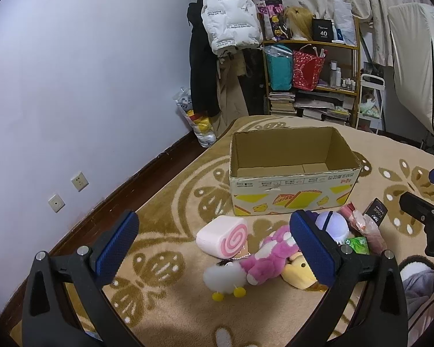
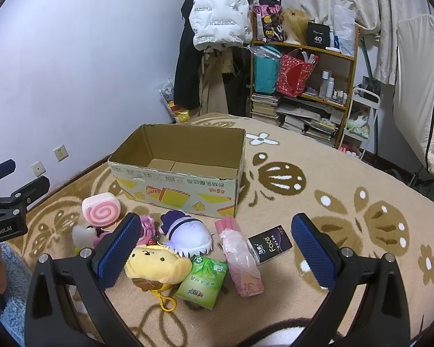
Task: Organize soft objects
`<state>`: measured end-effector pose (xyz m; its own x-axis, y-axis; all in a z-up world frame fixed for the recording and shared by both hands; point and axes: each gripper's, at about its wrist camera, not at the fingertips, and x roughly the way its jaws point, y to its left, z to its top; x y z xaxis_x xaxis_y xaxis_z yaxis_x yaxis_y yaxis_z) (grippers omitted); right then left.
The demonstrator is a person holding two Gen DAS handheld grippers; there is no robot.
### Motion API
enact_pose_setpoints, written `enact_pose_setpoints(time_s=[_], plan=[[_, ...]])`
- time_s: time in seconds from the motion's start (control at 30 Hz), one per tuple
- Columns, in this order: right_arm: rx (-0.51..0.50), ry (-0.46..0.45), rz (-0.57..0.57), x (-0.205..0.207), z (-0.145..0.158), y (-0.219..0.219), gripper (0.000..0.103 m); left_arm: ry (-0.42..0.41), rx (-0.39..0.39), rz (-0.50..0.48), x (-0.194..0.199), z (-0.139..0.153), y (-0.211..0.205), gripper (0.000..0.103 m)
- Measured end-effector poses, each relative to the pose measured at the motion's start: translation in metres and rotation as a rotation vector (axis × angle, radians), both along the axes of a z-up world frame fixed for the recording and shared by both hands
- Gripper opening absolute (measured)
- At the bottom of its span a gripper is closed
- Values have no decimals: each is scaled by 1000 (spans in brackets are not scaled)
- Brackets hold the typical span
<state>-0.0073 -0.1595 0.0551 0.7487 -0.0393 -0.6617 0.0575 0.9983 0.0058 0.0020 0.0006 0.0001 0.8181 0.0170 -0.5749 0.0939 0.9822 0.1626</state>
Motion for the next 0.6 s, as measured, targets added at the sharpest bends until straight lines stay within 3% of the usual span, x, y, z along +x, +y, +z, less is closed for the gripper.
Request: enact_pose_setpoints(time_s=[0.6], plan=[[2,5,1,1,0,0,103,-7,3,-2,-4,2,-1,103]])
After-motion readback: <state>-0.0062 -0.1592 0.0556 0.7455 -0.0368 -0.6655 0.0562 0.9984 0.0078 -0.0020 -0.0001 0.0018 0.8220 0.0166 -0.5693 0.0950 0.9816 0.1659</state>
